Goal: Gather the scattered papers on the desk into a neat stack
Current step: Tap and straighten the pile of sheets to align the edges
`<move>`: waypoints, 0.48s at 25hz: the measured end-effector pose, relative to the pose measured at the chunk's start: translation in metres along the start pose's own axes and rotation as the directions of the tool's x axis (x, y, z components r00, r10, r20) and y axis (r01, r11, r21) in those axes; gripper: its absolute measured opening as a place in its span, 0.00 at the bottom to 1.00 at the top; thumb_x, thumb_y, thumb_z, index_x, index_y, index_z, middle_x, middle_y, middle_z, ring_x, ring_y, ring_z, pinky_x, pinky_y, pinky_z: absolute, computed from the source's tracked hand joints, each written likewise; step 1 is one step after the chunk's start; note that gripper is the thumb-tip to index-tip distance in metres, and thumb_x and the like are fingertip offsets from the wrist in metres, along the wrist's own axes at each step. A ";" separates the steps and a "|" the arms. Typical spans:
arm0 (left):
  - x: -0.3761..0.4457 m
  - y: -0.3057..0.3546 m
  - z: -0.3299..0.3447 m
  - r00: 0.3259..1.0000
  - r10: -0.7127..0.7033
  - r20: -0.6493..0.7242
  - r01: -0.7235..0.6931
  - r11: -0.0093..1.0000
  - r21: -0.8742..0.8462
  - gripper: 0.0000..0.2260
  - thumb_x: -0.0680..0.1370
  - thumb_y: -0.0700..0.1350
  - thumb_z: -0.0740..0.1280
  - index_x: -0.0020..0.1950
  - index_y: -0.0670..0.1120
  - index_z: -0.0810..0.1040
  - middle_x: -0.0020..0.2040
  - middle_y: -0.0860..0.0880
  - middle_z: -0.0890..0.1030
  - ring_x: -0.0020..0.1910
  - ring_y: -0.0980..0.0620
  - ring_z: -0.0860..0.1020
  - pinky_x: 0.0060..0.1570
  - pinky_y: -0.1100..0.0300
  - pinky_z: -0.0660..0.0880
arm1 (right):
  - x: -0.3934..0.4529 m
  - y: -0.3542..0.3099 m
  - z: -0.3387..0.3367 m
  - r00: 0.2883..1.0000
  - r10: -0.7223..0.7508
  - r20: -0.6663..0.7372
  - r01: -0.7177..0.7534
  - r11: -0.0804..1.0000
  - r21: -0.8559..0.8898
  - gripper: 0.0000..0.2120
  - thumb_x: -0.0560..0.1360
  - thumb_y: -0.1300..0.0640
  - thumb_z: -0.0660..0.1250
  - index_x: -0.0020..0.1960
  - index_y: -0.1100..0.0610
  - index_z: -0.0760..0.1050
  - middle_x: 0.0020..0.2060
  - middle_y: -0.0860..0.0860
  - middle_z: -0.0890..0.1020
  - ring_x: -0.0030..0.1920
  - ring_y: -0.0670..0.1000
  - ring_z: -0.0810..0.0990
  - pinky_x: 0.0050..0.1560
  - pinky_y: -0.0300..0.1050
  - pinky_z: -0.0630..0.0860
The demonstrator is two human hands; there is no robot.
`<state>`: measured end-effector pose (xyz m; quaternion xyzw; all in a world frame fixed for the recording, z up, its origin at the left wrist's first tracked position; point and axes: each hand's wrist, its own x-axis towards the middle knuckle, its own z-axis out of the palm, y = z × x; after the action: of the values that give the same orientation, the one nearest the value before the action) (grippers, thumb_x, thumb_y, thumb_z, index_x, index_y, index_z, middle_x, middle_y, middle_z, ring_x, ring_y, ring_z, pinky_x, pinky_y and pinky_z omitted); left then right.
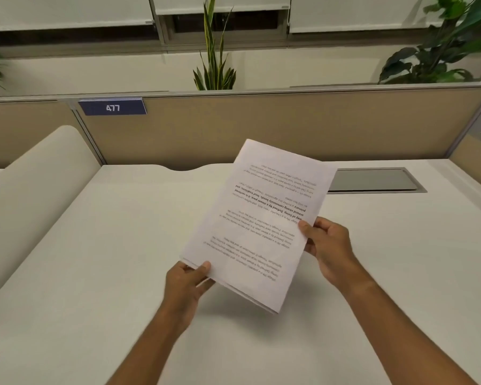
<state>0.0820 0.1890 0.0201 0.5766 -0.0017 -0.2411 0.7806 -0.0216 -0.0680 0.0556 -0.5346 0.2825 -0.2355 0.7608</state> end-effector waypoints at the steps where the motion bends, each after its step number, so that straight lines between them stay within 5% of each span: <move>1: 0.006 0.008 -0.006 1.000 0.012 0.016 -0.013 0.999 0.050 0.09 0.77 0.34 0.65 0.55 0.42 0.80 0.47 0.46 0.86 0.48 0.44 0.82 0.42 0.56 0.81 | 0.002 -0.006 -0.005 1.000 -0.010 0.014 0.011 0.999 -0.040 0.06 0.76 0.65 0.68 0.52 0.62 0.81 0.46 0.56 0.88 0.46 0.54 0.87 0.40 0.44 0.83; 6: 0.044 0.055 0.016 0.978 0.177 0.113 -0.208 0.888 0.410 0.07 0.78 0.45 0.69 0.55 0.48 0.82 0.48 0.50 0.86 0.49 0.48 0.84 0.43 0.55 0.82 | 0.002 -0.020 -0.009 0.982 -0.129 0.134 0.158 0.959 -0.234 0.05 0.76 0.63 0.70 0.51 0.59 0.83 0.46 0.53 0.88 0.47 0.55 0.87 0.45 0.49 0.84; 12: 0.051 0.057 0.038 0.911 0.390 0.134 -0.407 0.796 0.449 0.08 0.78 0.43 0.69 0.42 0.55 0.82 0.43 0.53 0.87 0.45 0.50 0.85 0.48 0.51 0.82 | -0.003 -0.022 0.001 0.935 -0.335 0.116 0.354 0.870 -0.344 0.07 0.76 0.59 0.71 0.44 0.47 0.82 0.44 0.42 0.88 0.44 0.47 0.86 0.42 0.36 0.80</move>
<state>0.1374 0.1480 0.0699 0.7295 -0.1945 -0.0738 0.6516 -0.0241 -0.0723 0.0770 -0.7123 0.2010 -0.2974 0.6031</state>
